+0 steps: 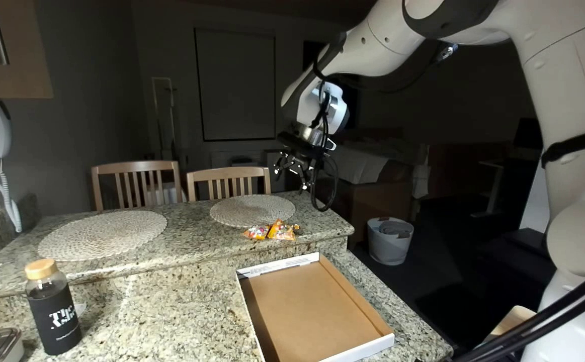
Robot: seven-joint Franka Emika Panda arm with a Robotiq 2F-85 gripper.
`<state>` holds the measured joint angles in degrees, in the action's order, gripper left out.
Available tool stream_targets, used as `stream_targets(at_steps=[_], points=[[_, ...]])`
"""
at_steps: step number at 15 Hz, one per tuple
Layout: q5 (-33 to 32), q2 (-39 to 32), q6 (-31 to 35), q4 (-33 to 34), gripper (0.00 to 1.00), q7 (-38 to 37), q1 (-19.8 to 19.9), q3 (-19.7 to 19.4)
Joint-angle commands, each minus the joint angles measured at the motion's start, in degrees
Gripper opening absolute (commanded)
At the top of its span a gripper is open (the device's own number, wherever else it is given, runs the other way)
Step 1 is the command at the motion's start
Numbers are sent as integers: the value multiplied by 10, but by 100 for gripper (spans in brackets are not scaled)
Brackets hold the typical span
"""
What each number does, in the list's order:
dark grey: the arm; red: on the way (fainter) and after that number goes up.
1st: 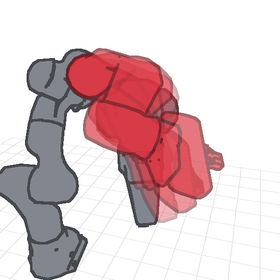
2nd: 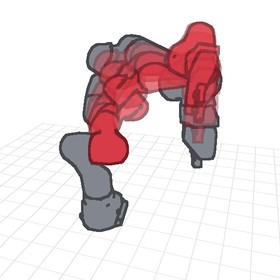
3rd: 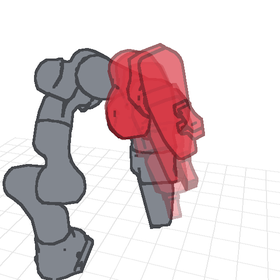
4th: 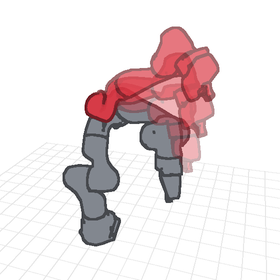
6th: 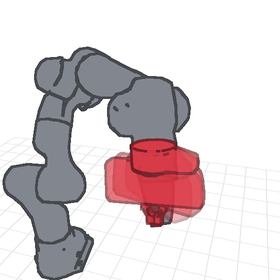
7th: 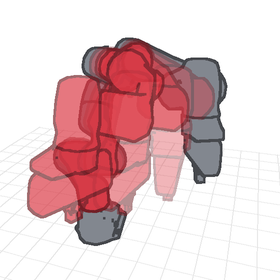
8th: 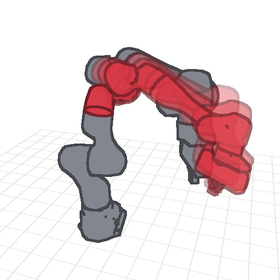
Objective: Place the two sachets on the box.
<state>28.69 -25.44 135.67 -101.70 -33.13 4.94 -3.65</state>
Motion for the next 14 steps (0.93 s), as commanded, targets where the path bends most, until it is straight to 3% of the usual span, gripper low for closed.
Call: stream_targets(at_steps=[1, 4, 6, 14], points=[[-1, 1, -2, 1, 100, -1, 0, 0], [-40, -13, 9, 14, 100, -43, -25, -15], [-59, -59, -79, 78, 100, -65, -17, -18], [-9, -220, -244, 278, 100, -121, 53, -8]])
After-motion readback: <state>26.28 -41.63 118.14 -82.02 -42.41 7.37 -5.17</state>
